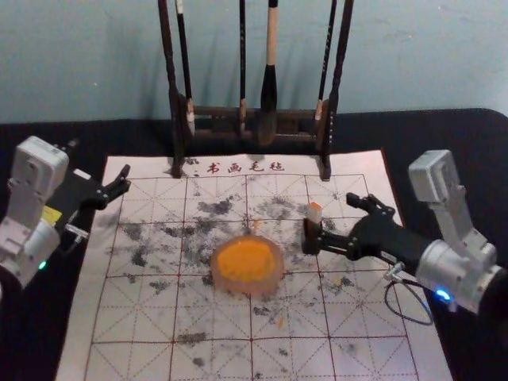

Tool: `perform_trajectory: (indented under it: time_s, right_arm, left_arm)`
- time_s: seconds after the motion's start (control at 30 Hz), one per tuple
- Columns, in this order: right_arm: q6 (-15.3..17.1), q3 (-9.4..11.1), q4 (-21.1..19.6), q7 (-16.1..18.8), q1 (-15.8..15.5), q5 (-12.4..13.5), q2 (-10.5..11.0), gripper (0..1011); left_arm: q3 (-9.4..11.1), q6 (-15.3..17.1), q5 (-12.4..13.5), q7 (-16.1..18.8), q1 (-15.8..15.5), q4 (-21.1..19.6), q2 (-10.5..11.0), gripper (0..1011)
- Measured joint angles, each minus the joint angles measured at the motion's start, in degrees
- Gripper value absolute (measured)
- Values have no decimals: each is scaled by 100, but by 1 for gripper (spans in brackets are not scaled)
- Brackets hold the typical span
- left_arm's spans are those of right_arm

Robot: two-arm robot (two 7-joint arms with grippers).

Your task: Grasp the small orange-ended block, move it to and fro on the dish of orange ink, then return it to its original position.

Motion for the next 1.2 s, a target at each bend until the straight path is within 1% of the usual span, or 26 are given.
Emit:
perform_trajectory:
  time_s: [0.03,0.07,0.1,0.3,0.6,0.87,1.2]
  right_arm:
    - [59,-26,64,10,69,-52,-63,1003]
    - [59,-26,64,10,69,-52,-63,1003]
    - [97,-49,121,13,137,-102,-130,1003]
    - [200,-118,324,33,370,-318,-338,1003]
    - [372,-126,490,111,509,-496,-516,1003]
    - [438,-83,502,154,513,-641,-574,1003]
    - [438,-83,499,152,513,-635,-572,1003]
  left_arm:
    - [0,0,0,0,0,0,0,1001]
    - [0,0,0,0,0,0,0,1001]
    - [0,0,0,0,0,0,0,1001]
    - [0,0,0,0,0,0,0,1002]
    - [0,0,0,0,0,0,0,1001]
    - [0,0,0,0,0,0,0,1001]
    - [0,0,0,0,0,0,0,1001]
